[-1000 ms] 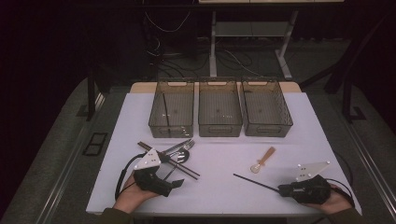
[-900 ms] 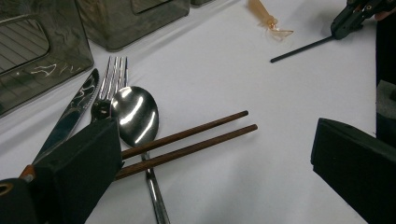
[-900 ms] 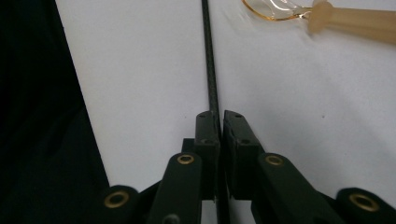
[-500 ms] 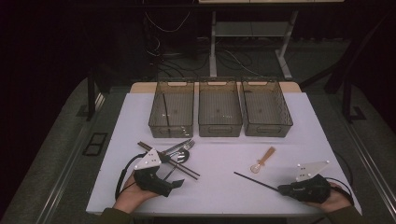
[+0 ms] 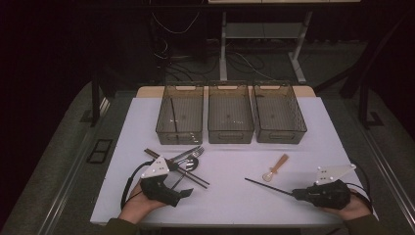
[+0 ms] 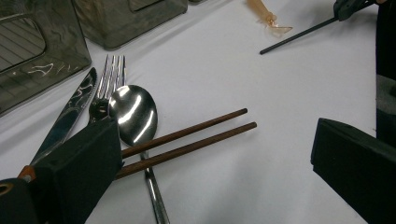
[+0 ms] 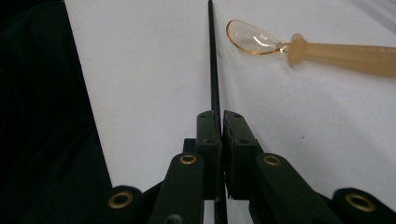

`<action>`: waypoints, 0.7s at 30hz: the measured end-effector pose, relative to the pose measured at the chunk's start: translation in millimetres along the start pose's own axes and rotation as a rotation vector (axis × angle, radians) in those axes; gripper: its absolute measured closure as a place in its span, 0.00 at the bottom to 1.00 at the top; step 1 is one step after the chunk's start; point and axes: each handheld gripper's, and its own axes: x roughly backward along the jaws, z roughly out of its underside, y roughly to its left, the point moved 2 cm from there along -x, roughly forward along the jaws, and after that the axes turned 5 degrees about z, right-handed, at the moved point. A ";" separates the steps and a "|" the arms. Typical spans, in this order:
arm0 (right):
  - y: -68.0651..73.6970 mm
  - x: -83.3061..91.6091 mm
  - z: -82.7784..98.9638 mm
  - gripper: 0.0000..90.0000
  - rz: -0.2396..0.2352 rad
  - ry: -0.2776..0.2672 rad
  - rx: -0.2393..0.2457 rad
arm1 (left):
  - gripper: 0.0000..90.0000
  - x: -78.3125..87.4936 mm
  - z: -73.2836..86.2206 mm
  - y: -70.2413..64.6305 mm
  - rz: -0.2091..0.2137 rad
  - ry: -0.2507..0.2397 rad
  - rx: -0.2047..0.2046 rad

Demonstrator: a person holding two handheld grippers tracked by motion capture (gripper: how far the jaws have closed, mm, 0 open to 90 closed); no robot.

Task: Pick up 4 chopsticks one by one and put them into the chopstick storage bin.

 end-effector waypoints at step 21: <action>-6.2 13.8 -20.7 0.95 -0.032 -0.131 -0.052 | 0.02 -0.6 0.5 -0.6 0.001 0.001 0.000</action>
